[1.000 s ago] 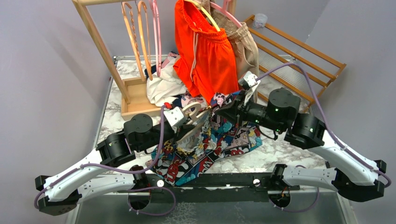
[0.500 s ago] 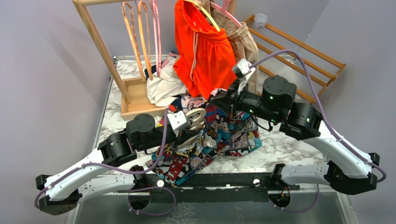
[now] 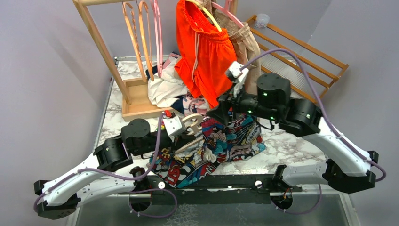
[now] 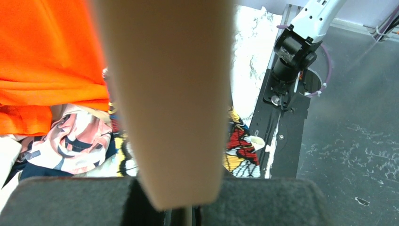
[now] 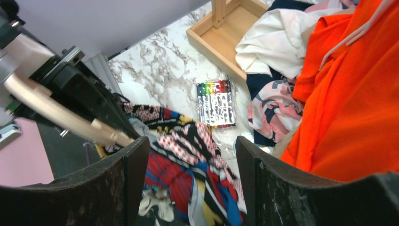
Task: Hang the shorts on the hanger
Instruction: Hang the shorts on the hanger.
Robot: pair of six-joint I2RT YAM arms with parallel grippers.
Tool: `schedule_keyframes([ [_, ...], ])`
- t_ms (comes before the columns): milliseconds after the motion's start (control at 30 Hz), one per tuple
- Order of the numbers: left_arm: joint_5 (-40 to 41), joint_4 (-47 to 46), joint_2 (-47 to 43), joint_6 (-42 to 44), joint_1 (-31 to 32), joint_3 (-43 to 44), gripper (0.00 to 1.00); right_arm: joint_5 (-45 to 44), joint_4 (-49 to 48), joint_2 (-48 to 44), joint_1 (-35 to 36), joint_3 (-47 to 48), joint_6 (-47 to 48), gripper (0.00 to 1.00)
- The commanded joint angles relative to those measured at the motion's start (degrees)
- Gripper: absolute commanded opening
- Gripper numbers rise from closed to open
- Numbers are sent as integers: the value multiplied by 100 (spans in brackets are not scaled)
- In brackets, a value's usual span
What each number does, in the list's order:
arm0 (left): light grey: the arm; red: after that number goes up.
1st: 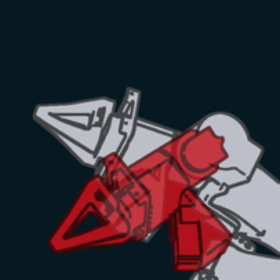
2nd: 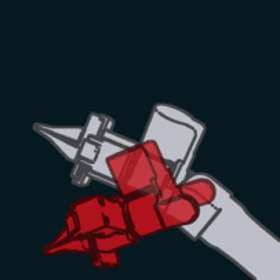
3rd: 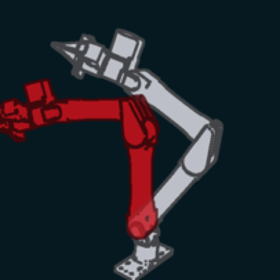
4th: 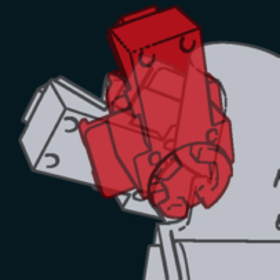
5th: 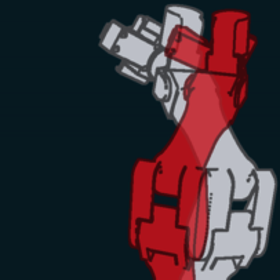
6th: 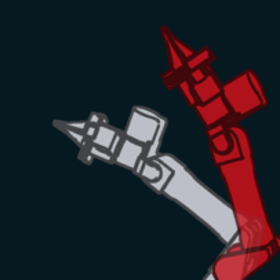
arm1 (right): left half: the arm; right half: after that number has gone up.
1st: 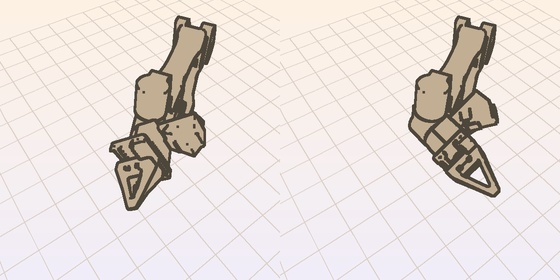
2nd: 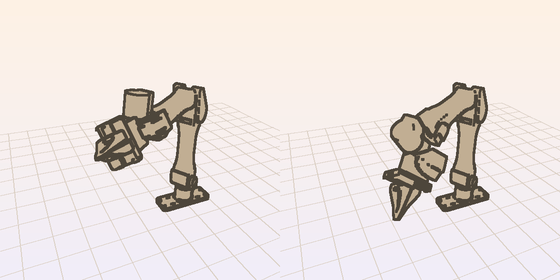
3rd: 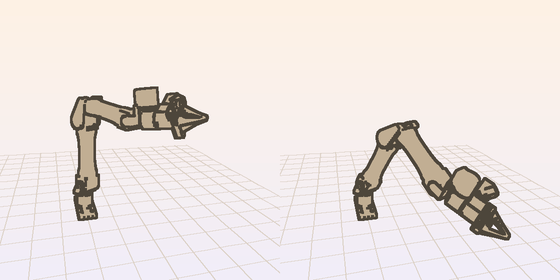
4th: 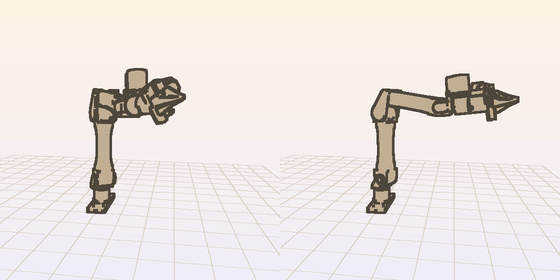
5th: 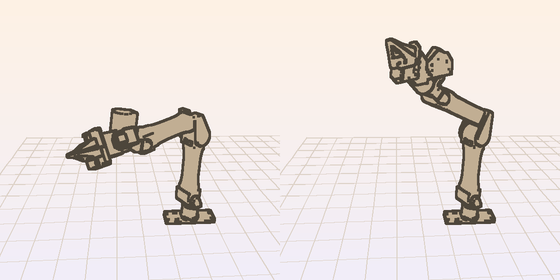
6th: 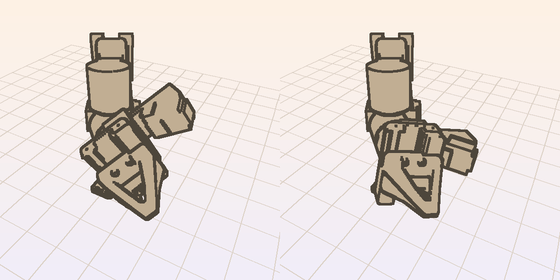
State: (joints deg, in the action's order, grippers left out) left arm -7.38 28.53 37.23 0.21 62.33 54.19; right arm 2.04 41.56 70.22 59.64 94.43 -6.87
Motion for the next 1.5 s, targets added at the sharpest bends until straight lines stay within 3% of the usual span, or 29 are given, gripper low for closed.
schedule_keyframes([
  [0,-36,-383,-257,-45,-1,-11,0,-122,95,-674,13,64,294,70],
  [233,256,-217,-554,48,-1,49,0,-851,-20,-1817,10,-814,387,70],
  [500,385,-197,-614,85,-1,172,0,-1341,-534,-2464,9,-2055,-141,69],
  [733,285,-176,-650,72,-1,270,0,-2180,-765,-2428,11,-2215,-52,69],
  [1167,461,-23,-949,61,-3,294,0,-2629,-386,-2868,10,-2675,-97,68],
  [1467,441,30,-924,102,-1,408,0,-2339,-609,-2767,8,-3015,-50,54],
])
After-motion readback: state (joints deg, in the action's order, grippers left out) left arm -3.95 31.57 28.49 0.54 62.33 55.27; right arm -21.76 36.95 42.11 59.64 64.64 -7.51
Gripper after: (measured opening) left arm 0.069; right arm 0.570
